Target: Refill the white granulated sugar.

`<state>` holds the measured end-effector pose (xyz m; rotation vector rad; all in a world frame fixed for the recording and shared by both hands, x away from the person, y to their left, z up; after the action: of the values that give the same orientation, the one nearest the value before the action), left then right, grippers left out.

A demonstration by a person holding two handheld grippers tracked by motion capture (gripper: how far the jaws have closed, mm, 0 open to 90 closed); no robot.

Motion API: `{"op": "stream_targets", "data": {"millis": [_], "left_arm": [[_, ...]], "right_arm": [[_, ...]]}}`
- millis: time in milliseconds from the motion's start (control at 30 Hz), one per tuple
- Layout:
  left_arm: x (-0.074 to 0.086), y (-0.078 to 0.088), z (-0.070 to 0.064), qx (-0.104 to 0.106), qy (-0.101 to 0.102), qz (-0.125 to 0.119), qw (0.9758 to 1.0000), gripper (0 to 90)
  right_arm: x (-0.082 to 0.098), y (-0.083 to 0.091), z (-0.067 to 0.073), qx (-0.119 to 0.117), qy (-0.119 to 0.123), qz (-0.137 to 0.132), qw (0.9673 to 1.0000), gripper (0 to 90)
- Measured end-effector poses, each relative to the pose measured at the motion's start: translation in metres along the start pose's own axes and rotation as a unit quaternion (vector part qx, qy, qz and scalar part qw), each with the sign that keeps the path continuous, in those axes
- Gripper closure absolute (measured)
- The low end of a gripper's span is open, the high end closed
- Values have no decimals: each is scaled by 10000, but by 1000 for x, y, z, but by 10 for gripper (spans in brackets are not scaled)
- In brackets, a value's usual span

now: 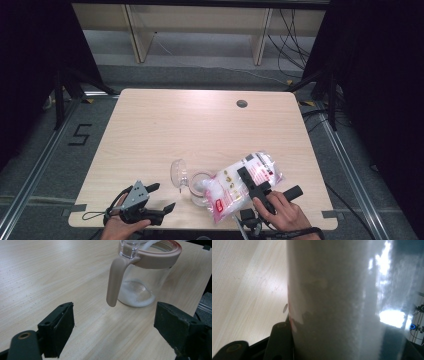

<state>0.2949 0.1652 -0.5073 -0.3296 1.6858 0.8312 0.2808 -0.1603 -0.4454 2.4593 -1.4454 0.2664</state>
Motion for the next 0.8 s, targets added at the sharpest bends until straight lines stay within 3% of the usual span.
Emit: {"op": "stream_targets", "data": {"millis": [167, 200, 233, 267, 300, 400, 467, 500, 600, 733, 767, 800], "left_arm": [[0, -1, -2, 22, -24, -44, 10000, 161], [-1, 0, -2, 20, -47, -23, 10000, 161], [-1, 0, -1, 28, -97, -17, 9999, 161], [-1, 0, -1, 28, -97, -17, 9999, 161], [-1, 0, -2, 27, -111, 6, 9999, 161], [0, 0, -3, 2, -63, 10, 10000, 161], [-1, 0, -3, 52, -124, 0, 9999, 161], [-1, 0, -3, 17, -83, -17, 10000, 161], [0, -2, -2, -4, -80, 6, 10000, 161], [-1, 0, -3, 5, -86, -6, 10000, 161], [-1, 1, -2, -6, -106, -6, 9999, 161], [-1, 1, -2, -6, -106, -6, 9999, 161]], "right_arm": [[0, -1, -1, -55, 135, -45, 9999, 533], [1, -2, 1, -88, 40, -19, 10000, 533], [1, -2, -1, -76, 142, -37, 9999, 534], [1, -2, -1, -76, 142, -37, 9999, 534], [2, -1, 0, -48, -35, 10, 10000, 535], [4, -1, -1, -5, 20, -4, 10000, 536], [6, -1, 2, -114, -53, 21, 9999, 536], [7, -1, -1, -112, 85, 9, 9999, 537], [8, 0, -1, -88, 129, -7, 9999, 538], [10, 1, 0, -109, 42, 46, 9999, 539], [9, 1, -4, -77, 172, 24, 9998, 539], [9, 1, -2, -77, 53, 36, 9999, 539]]}}
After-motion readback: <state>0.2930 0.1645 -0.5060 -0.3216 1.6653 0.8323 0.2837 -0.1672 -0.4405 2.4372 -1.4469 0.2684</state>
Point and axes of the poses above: each handheld gripper's, and its own axes: y roughly backward along the jaws, x roughly out of its underside, z roughly to its left, the point moved 2 cm from there along -y, roughly forward along the jaws, and after that the axes turned 7 degrees about -z, right-handed, at the moved point
